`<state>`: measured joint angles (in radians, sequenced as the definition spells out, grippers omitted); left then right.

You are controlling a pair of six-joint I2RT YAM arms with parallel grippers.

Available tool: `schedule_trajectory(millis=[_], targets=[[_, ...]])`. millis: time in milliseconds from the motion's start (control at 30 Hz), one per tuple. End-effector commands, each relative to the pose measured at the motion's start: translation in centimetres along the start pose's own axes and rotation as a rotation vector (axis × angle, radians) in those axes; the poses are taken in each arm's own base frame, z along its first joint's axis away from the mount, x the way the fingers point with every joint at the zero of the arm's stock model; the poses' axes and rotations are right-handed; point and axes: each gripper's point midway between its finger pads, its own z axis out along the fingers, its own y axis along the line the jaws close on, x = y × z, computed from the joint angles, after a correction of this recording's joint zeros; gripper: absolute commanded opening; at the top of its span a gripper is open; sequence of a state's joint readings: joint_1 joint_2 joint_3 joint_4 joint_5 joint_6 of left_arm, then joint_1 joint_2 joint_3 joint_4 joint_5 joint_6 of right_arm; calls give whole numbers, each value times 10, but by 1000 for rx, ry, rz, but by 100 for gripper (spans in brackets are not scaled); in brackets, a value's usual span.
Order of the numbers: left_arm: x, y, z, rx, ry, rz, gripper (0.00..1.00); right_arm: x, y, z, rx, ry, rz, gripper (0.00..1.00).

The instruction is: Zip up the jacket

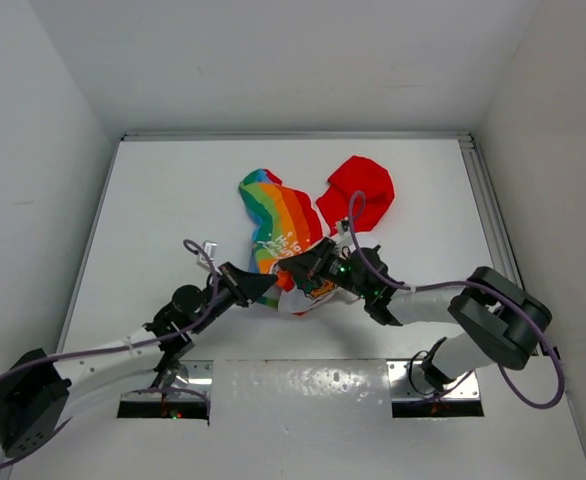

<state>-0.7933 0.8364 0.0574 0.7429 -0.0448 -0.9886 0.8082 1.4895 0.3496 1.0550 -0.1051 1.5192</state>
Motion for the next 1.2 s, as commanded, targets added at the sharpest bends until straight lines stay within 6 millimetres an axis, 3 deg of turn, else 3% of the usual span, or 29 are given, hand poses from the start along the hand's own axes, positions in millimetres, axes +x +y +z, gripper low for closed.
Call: schedule_trajectory(millis=[0,33,133,300,433,500,567,633,667,767,800,833,900,1067,1167], targets=[[-1,4,-10,12,-18,47,0,-37,19,11,-3,-131,-195,0],[1,11,-11,-20,-6,49,0,-47,5,14,90,-160,-212,0],[1,9,-15,-8,-6,76,0,-63,3,15,151,-205,-310,0],[2,15,-18,-52,19,123,0,-100,11,11,254,-307,-497,0],[2,21,-23,-91,29,144,0,-146,19,7,371,-431,-665,0],[-7,14,-24,-95,9,180,0,-165,21,3,428,-476,-750,0],[-15,9,-26,-99,-15,188,0,-178,32,2,446,-507,-818,0],[-15,7,-26,-90,-12,196,0,-177,41,6,451,-455,-841,0],[-14,9,-27,-92,-10,198,0,-170,46,10,423,-403,-852,0],[-7,19,-26,-97,-2,185,0,-102,53,16,248,-74,-791,0],[-5,21,-27,-97,-5,171,0,-81,57,12,177,-4,-721,0],[-6,19,-26,-79,-17,160,0,-48,61,1,54,98,-698,0],[-5,16,-24,-60,-17,148,0,-18,50,-13,2,196,-649,0],[-5,5,-18,-36,4,151,0,28,46,-34,-83,385,-622,0],[-4,1,-17,-16,9,137,0,42,42,-33,-79,438,-665,13]])
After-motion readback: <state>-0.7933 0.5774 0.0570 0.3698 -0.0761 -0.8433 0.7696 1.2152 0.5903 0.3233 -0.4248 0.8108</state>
